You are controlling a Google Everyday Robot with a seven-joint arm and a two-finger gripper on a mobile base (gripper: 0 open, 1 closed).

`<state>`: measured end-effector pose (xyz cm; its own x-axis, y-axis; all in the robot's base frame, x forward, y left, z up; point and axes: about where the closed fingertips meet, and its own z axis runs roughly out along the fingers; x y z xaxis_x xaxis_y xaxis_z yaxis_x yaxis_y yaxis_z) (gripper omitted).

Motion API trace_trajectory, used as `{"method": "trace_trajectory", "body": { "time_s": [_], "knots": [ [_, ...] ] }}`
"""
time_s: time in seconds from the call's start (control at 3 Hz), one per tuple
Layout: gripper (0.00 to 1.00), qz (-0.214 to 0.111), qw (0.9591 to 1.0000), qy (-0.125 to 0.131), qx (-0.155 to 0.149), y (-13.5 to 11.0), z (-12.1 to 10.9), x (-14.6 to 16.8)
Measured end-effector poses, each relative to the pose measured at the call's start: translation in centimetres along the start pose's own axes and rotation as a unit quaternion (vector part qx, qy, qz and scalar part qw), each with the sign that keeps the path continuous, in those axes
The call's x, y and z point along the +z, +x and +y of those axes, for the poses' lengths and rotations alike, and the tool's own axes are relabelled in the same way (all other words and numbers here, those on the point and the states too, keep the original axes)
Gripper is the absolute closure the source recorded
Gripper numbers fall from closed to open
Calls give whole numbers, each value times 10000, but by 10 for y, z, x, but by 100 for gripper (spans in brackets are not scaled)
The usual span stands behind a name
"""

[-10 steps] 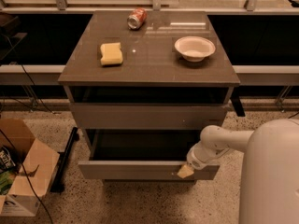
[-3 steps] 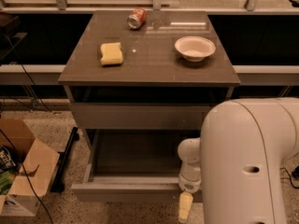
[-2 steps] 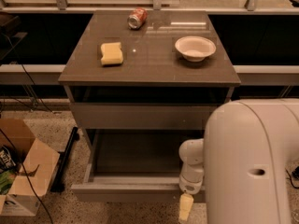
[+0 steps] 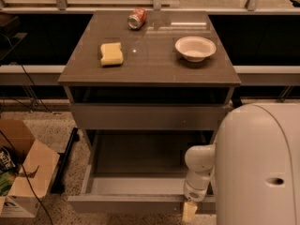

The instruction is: Open middle drawer

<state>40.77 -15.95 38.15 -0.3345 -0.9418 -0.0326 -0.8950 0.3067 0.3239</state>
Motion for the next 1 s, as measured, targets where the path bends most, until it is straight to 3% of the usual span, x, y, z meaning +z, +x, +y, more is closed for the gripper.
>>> {"method": "trace_trajectory", "body": {
  "time_s": [0.33,1.0],
  "knots": [
    [53,-298,9992,17,279,20,24,4],
    [11,-298,9992,16,280,19,23,3]
  ]
}}
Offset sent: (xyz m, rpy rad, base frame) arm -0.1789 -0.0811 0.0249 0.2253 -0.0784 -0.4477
